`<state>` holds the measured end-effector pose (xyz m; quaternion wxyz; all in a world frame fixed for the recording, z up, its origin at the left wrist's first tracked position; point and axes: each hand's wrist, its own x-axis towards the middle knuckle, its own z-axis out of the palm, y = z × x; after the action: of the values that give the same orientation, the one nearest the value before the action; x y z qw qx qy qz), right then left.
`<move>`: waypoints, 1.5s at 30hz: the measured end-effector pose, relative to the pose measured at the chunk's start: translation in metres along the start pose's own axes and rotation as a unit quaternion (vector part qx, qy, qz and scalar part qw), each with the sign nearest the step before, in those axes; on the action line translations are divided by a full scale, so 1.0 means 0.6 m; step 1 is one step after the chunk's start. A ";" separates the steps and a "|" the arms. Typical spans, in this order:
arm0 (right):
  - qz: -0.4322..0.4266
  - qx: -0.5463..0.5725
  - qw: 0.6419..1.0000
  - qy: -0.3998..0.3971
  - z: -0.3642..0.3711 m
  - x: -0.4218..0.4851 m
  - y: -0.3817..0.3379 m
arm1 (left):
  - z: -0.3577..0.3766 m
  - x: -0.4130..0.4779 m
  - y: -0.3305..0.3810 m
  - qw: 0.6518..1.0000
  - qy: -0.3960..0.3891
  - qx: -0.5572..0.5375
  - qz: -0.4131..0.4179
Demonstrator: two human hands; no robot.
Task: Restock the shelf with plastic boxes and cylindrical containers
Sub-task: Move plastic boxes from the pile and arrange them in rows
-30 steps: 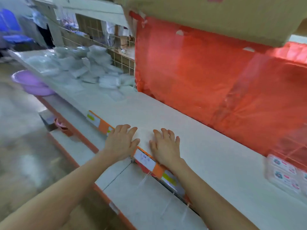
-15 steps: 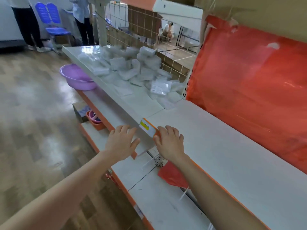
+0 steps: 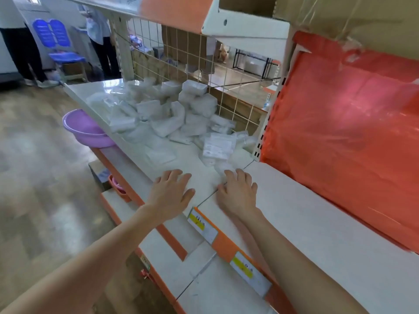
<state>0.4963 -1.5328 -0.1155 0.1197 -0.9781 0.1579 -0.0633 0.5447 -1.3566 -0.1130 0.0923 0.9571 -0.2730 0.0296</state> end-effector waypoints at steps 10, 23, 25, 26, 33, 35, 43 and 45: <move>0.077 -0.008 0.996 -0.037 0.013 0.074 0.030 | 0.019 0.107 0.009 0.998 -0.013 -0.010 0.061; 0.206 0.304 0.930 -0.004 -0.024 0.062 0.013 | 0.029 0.155 0.005 0.974 -0.033 -0.112 0.196; 0.262 0.402 0.877 -0.003 -0.031 0.056 0.008 | 0.026 0.157 0.007 0.966 -0.029 -0.137 0.218; 0.293 0.442 0.848 -0.011 -0.032 0.053 0.005 | 0.025 0.157 0.008 0.962 -0.031 -0.146 0.229; 0.367 0.628 0.686 -0.019 -0.037 0.027 -0.028 | 0.023 0.157 0.008 0.937 -0.042 -0.245 0.244; 0.368 0.642 0.672 -0.010 -0.036 0.027 -0.037 | 0.021 0.157 0.006 0.931 -0.040 -0.267 0.245; 0.336 0.687 0.642 -0.046 -0.020 0.025 -0.066 | 0.013 0.159 -0.010 0.923 -0.041 -0.309 0.224; 0.327 0.663 0.672 -0.045 -0.019 0.026 -0.071 | 0.008 0.165 -0.020 0.922 -0.061 -0.300 0.236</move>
<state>0.5217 -1.5013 -0.0923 0.7572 -0.5288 0.3780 -0.0637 0.6352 -1.3986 -0.1093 0.3491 0.7922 -0.4922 -0.0910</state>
